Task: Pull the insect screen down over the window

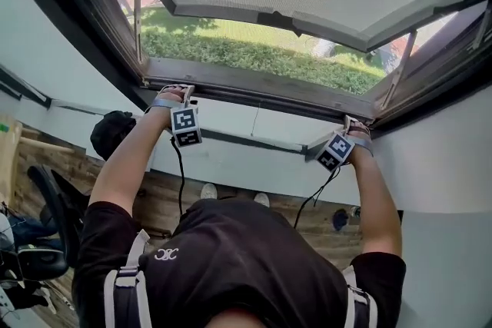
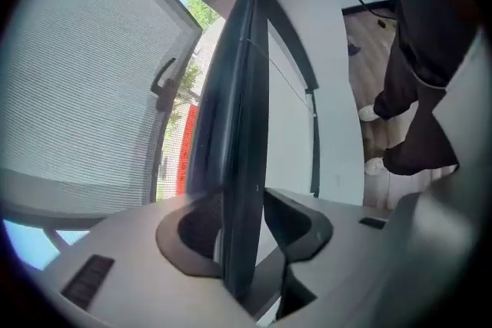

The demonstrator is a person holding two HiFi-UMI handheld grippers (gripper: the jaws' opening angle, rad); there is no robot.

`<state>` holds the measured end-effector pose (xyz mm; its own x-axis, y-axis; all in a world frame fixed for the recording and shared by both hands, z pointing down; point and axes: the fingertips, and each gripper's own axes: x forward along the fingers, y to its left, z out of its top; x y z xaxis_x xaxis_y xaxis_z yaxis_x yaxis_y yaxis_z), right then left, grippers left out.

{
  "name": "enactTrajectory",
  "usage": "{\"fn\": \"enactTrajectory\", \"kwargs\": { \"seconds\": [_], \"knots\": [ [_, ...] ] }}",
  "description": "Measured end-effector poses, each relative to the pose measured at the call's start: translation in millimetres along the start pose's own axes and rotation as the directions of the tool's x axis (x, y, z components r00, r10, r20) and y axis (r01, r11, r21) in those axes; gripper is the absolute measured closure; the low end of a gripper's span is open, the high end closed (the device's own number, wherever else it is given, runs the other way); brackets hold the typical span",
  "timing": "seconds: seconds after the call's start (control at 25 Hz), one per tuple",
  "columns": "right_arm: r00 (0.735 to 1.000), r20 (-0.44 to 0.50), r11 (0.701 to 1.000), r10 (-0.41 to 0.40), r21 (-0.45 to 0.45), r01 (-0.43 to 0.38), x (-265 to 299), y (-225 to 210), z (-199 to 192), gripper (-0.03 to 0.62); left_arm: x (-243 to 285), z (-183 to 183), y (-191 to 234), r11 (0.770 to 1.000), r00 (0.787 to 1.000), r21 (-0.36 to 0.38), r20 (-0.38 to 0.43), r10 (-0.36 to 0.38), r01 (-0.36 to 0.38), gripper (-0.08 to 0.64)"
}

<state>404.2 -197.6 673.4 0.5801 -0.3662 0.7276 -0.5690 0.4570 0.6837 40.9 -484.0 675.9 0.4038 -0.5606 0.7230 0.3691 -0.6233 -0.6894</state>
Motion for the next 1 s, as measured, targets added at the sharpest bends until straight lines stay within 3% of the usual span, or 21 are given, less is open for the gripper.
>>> {"fn": "enactTrajectory", "kwargs": {
  "seconds": [0.04, 0.12, 0.36, 0.48, 0.52, 0.56, 0.72, 0.8, 1.0],
  "knots": [
    [1.0, -0.002, 1.0, -0.002, 0.01, 0.002, 0, -1, 1, 0.32, 2, 0, 2, 1.0, 1.0, -0.002, 0.006, 0.026, -0.026, 0.367],
    [1.0, -0.007, 1.0, -0.004, 0.02, 0.004, -1, -1, 3, 0.318, 5, -1, 5, 0.998, 0.998, -0.019, 0.011, 0.064, -0.064, 0.417],
    [0.999, -0.026, 1.0, 0.028, 0.005, -0.027, -6, 9, 3, 0.313, 2, -1, -3, 0.997, 1.0, -0.07, 0.007, 0.027, -0.026, 0.39],
    [0.997, -0.067, 0.999, -0.036, 0.009, 0.036, 1, 0, 3, 0.344, 8, 1, 5, 0.993, 0.997, -0.089, 0.033, 0.076, -0.073, 0.402],
    [0.996, -0.081, 0.999, -0.038, 0.019, 0.039, 1, 1, 4, 0.335, 9, 1, 7, 0.993, 0.995, -0.088, 0.035, 0.088, -0.085, 0.417],
    [0.996, -0.082, 0.999, -0.035, 0.033, 0.038, 1, 3, 5, 0.268, 8, 0, 7, 0.992, 0.995, -0.086, 0.03, 0.093, -0.09, 0.413],
    [0.998, -0.045, 0.997, -0.047, 0.057, 0.05, -1, 7, 5, 0.262, 5, -2, 2, 0.99, 0.996, -0.107, -0.013, 0.093, -0.094, 0.339],
    [0.999, -0.016, 0.994, -0.051, 0.092, 0.053, -6, 4, 6, 0.272, 2, -2, 5, 0.986, 0.994, -0.128, -0.021, 0.104, -0.106, 0.364],
    [0.997, -0.007, 0.988, -0.074, 0.133, 0.074, -9, 2, 5, 0.261, -2, -6, 9, 0.976, 0.992, -0.181, -0.033, 0.119, -0.123, 0.344]
  ]
}}
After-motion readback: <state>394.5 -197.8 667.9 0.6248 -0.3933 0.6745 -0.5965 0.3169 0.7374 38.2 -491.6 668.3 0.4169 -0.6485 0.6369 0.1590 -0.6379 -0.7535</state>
